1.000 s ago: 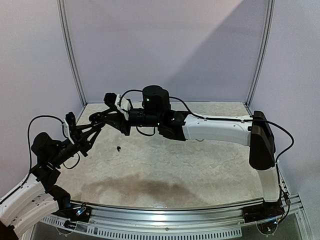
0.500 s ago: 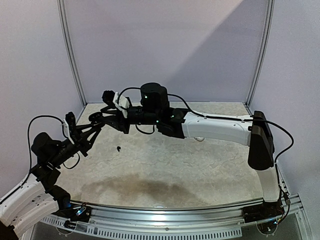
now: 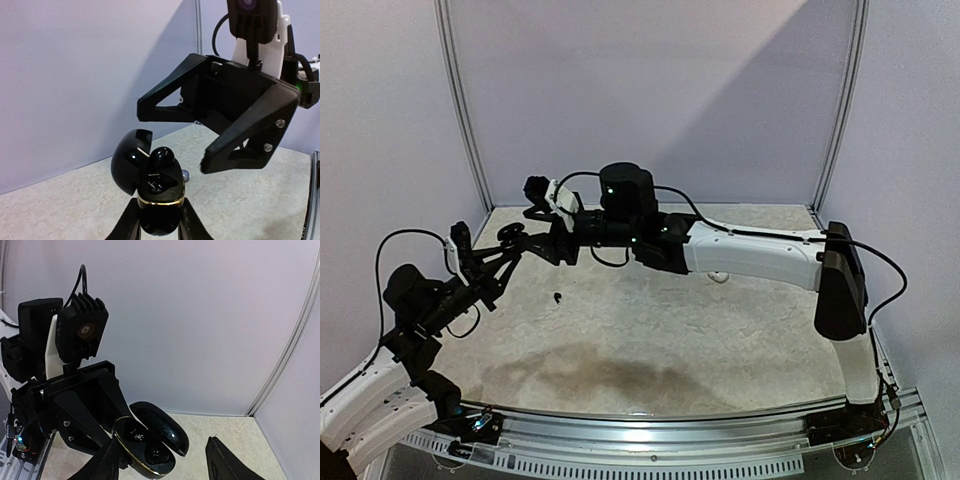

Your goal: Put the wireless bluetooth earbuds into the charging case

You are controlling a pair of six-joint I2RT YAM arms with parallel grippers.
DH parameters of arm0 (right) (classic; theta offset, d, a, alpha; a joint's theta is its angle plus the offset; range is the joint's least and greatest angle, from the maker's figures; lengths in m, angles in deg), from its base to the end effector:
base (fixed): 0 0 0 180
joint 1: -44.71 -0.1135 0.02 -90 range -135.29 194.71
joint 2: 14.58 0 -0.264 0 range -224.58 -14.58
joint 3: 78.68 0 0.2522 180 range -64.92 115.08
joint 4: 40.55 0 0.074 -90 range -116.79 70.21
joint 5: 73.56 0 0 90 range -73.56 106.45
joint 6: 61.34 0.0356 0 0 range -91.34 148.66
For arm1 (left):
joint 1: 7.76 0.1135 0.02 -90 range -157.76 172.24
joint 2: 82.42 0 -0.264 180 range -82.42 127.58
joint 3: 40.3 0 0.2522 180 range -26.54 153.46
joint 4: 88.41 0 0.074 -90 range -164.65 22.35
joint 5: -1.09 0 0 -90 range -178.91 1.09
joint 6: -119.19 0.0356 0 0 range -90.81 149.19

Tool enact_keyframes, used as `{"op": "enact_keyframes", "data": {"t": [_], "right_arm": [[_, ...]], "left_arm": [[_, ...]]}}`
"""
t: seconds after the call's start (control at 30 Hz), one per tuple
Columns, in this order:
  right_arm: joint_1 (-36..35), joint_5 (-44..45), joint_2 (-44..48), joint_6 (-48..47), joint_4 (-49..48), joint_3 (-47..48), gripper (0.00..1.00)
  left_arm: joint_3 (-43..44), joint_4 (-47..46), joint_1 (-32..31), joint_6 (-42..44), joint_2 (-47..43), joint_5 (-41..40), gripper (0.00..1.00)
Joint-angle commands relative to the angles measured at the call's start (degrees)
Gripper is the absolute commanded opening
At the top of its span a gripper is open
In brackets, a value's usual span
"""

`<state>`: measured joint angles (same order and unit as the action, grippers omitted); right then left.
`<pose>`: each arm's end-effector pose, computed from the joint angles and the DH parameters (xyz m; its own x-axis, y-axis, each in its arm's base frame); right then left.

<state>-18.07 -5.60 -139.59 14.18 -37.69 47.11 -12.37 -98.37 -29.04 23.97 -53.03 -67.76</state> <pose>0.2308 0.4779 0.3293 0.2329 -0.0539 -0.9710 -0.9683 0.0796 -0.2367 0.1334 -0.0657 0.2525 0.0761 -0.1207 -0.9898 0.6807 0.7316 -0.0369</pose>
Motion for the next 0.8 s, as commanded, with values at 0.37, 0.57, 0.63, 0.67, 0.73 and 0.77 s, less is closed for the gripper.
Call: {"op": "enact_keyframes", "data": {"t": [0.37, 0.57, 0.63, 0.67, 0.73, 0.77], "right_arm": [[4.6, 15.7, -9.5, 23.2, 22.9, 18.4, 0.62], [4.6, 15.5, -21.3, 24.9, 28.9, 25.5, 0.67], [4.5, 13.9, -24.2, 24.3, 28.0, 26.4, 0.69], [4.5, 13.2, -25.6, 23.9, 27.4, 26.9, 0.70], [4.5, 12.0, -28.0, 22.9, 25.2, 26.6, 0.73], [4.5, 12.4, -28.6, 22.6, 23.6, 25.8, 0.74]], "left_arm": [[0.9, 2.0, 1.1, 1.4, 1.5, -14.6, 0.00], [0.7, 1.9, 1.8, 1.8, 2.8, -15.3, 0.00], [0.5, 1.5, 1.9, 2.0, 3.1, -15.0, 0.00], [0.3, 1.3, 2.1, 2.2, 3.1, -14.8, 0.00], [0.1, 1.1, 2.2, 2.9, 2.9, -14.5, 0.00], [0.1, 1.0, 2.4, 3.1, 2.8, -14.4, 0.00]]}}
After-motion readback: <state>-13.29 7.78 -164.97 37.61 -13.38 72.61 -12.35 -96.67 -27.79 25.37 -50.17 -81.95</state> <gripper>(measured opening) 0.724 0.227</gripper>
